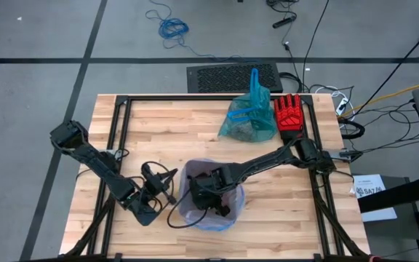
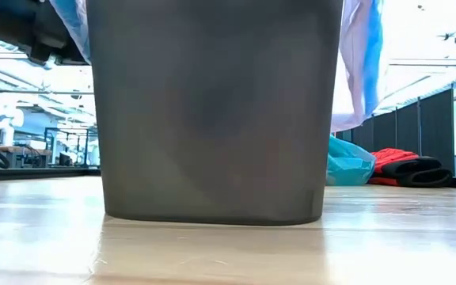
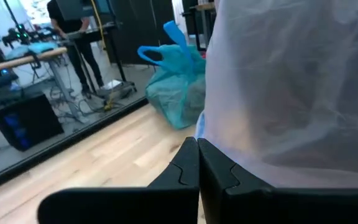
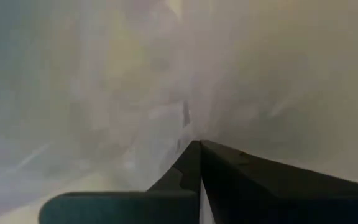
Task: Place trash/remove bag and relplace
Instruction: Insert the pink trash bag into the black trash bin
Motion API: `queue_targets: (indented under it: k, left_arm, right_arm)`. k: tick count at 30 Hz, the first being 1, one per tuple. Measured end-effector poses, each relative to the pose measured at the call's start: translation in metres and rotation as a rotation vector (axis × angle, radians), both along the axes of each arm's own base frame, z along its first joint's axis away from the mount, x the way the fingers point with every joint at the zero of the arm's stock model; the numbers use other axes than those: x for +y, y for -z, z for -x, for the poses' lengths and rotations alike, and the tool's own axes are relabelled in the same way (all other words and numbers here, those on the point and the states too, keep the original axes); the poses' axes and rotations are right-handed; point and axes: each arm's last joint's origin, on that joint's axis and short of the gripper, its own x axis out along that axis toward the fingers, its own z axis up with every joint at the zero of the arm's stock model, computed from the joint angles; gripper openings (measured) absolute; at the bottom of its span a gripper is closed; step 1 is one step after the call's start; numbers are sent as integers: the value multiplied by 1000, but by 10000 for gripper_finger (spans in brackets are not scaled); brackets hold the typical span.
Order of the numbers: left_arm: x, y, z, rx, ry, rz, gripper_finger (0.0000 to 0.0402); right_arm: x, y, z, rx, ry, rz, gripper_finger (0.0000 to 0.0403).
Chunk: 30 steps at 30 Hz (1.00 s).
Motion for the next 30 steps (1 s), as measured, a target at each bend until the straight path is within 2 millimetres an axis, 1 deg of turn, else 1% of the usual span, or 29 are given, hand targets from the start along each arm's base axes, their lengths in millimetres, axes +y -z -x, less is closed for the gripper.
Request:
queue_targets:
  k: [4, 9, 12, 15, 19, 21, 23, 26, 30]
  left_arm:
    - [1, -5, -3, -32, -2, 42, 0]
    - [11, 3, -19, -6, 4, 113, 0]
    - [11, 12, -31, -1, 20, 133, 0]
    - [9, 25, -42, 39, 71, 135, 0]
    - [7, 43, -49, 70, 90, 140, 0]
    - [5, 46, -47, 84, 94, 127, 0]
    - [0, 43, -42, 100, 106, 97, 0]
    - [-10, 28, -26, 110, 140, 48, 0]
    - [-18, 5, 4, 116, 192, 17, 0]
  right_arm:
    - [0, -1, -1, -17, -7, -1, 0]
    - [2, -2, -2, -26, -20, -19, 0]
    - [3, -3, -2, -30, -37, -44, 0]
    - [3, -3, -2, -30, -42, -45, 0]
    - [3, -3, -1, -27, -52, -44, 0]
    - [3, -3, -1, -27, -56, -42, 0]
    - [3, -3, -1, -24, -55, -41, 0]
    - [3, -2, 1, -10, -56, -37, 0]
    - [3, -2, 1, -6, -56, -36, 0]
